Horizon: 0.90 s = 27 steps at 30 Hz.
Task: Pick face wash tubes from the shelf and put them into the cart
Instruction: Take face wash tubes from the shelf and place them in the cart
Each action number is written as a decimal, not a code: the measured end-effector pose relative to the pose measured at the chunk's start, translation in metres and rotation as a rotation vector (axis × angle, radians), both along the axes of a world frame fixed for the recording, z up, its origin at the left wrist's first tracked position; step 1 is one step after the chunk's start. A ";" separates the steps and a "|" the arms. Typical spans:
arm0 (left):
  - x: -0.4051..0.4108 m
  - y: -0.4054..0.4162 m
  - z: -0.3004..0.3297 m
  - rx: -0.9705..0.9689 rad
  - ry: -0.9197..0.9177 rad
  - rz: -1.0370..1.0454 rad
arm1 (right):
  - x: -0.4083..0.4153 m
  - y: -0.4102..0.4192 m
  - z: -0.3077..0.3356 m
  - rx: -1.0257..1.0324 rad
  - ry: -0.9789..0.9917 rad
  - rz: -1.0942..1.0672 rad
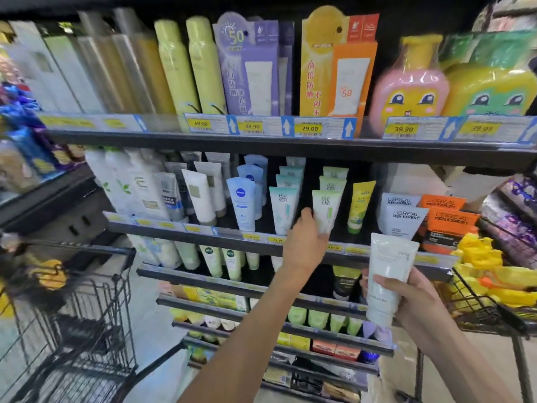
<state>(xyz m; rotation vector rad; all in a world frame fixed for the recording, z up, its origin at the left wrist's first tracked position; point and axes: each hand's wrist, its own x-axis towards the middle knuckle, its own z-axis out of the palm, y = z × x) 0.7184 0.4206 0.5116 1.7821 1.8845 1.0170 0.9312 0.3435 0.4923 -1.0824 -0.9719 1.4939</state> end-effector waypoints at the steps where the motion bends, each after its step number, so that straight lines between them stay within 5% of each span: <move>1: -0.002 -0.004 -0.001 0.009 0.021 -0.002 | -0.001 0.000 0.000 -0.003 0.004 0.001; 8: -0.017 -0.037 -0.010 0.085 0.176 -0.064 | -0.014 0.003 -0.002 -0.049 0.076 0.025; 17: -0.092 -0.095 -0.060 -0.020 0.148 0.051 | -0.057 -0.014 -0.016 -0.087 0.099 0.063; 27: -0.199 -0.127 -0.125 -0.165 0.135 0.040 | -0.139 -0.027 -0.046 -0.021 -0.137 -0.068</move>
